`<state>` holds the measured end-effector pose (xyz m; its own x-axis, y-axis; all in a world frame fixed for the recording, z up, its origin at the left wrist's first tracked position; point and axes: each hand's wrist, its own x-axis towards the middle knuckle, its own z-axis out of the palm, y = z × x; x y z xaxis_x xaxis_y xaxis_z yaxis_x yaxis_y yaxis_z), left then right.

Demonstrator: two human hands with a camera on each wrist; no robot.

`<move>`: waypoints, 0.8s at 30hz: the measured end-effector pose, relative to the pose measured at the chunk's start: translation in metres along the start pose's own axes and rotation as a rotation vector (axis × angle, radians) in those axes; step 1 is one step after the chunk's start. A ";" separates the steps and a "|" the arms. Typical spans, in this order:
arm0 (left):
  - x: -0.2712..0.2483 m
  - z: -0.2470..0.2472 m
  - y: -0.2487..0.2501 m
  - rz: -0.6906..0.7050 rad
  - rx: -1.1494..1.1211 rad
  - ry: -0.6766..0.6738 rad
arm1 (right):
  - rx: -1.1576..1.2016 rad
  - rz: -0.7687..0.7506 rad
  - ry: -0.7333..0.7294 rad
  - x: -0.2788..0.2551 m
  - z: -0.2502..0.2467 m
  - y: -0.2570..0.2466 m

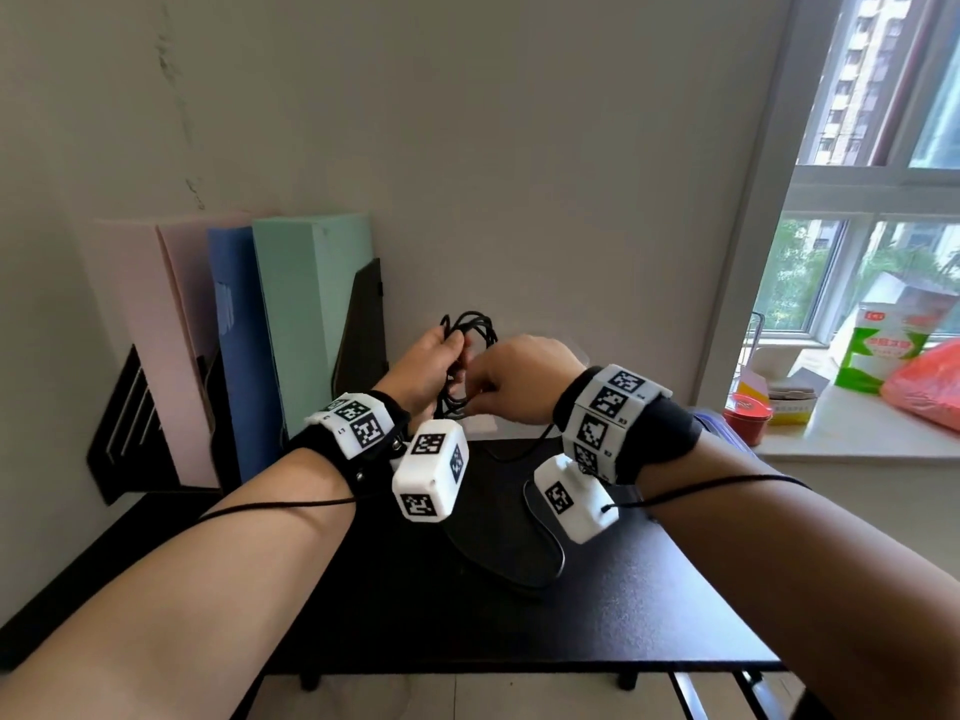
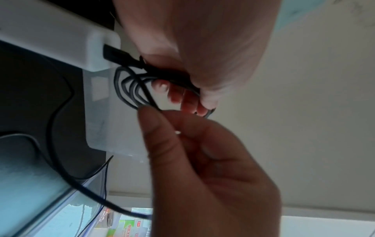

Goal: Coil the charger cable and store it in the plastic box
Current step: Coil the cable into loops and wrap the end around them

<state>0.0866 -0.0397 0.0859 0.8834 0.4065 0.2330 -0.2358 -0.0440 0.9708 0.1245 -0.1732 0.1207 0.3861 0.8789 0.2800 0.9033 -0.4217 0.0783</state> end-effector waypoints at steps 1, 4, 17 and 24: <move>-0.001 0.001 -0.001 -0.016 -0.002 -0.013 | 0.093 0.006 0.018 0.000 -0.002 0.002; -0.003 0.001 -0.003 -0.052 0.001 -0.077 | 0.260 -0.025 0.053 0.001 -0.009 0.010; -0.010 0.000 0.006 -0.117 -0.093 -0.314 | 0.768 0.170 0.183 0.000 0.002 0.049; -0.010 -0.009 0.004 -0.072 -0.087 -0.281 | 0.891 0.139 -0.057 -0.006 0.008 0.052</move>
<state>0.0733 -0.0355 0.0870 0.9736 0.1370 0.1824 -0.1919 0.0589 0.9797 0.1707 -0.1988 0.1157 0.4897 0.8527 0.1819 0.6488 -0.2170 -0.7294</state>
